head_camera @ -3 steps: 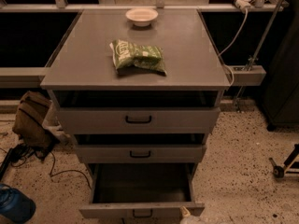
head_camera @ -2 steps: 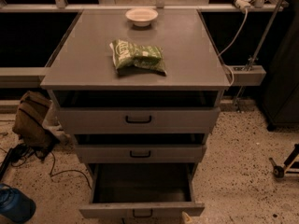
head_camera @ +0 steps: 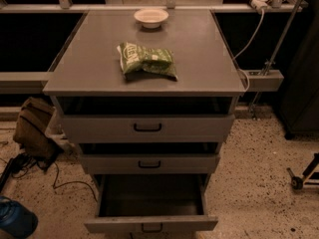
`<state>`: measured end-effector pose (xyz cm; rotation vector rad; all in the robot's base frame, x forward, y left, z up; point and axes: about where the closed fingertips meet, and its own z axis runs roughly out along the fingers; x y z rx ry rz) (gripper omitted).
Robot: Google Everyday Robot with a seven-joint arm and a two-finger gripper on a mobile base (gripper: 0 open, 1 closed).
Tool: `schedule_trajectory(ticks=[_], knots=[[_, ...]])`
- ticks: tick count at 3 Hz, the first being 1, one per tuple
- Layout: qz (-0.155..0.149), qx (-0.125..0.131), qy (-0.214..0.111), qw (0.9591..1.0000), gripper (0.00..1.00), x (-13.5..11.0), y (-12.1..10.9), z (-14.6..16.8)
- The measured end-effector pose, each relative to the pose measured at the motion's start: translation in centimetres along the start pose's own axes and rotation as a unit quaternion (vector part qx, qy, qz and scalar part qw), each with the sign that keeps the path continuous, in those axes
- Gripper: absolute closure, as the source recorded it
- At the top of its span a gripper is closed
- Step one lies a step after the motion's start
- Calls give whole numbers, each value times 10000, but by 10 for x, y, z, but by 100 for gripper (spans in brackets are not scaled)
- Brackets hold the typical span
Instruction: Close bottom drawer
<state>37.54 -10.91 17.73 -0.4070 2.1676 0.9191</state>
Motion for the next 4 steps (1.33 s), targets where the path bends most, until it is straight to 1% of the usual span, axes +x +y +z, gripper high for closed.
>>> schedule_trajectory(ticks=[1, 2, 3, 4], knots=[[-194, -44, -39, 9998, 0, -6, -27, 21], [-247, -55, -38, 9997, 0, -8, -29, 24], [-474, -116, -17, 9988, 0, -21, -36, 40], [-474, -116, -17, 9988, 0, -21, -36, 40]])
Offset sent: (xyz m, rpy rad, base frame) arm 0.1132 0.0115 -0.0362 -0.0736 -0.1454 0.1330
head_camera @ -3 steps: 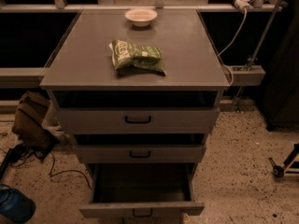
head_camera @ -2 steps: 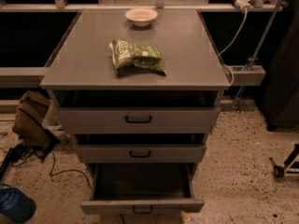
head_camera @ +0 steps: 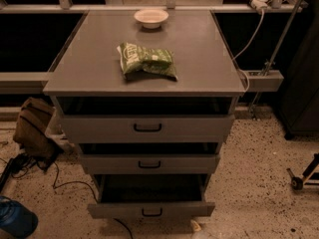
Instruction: Close bottom drawer
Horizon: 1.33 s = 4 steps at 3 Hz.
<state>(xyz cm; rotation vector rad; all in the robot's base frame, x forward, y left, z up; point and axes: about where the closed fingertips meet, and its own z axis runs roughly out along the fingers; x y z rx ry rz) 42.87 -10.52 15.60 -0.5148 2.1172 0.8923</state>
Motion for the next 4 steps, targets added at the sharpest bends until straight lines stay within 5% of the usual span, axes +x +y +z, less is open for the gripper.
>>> schedule_trajectory(ticks=[2, 3, 4], knots=[[-616, -349, 69, 9975, 0, -52, -4, 50], [-1008, -639, 152, 9927, 0, -86, 6, 86], [-1005, -635, 149, 9928, 0, -86, 5, 85]])
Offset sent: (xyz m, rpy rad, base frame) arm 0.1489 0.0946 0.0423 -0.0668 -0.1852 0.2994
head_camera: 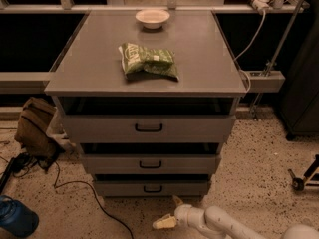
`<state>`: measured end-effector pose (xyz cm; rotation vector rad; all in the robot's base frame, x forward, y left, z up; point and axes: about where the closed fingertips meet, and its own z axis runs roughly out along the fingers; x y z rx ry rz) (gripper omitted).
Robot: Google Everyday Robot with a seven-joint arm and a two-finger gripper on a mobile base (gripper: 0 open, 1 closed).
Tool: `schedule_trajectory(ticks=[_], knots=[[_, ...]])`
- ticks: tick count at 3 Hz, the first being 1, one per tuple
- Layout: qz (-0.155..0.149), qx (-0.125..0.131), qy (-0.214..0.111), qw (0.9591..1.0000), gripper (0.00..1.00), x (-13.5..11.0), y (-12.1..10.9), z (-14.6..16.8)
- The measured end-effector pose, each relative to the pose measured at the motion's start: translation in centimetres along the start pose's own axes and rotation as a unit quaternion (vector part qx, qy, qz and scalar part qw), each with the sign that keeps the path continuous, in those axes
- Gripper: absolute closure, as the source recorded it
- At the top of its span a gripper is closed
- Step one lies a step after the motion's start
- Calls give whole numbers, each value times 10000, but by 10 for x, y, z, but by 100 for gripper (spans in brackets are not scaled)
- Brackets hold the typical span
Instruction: Close bottom drawer
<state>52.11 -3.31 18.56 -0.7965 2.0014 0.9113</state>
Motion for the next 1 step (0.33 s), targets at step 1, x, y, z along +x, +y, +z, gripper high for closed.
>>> schedule_trajectory(ticks=[1], knots=[[-102, 35, -47, 9999, 0, -7, -6, 3]])
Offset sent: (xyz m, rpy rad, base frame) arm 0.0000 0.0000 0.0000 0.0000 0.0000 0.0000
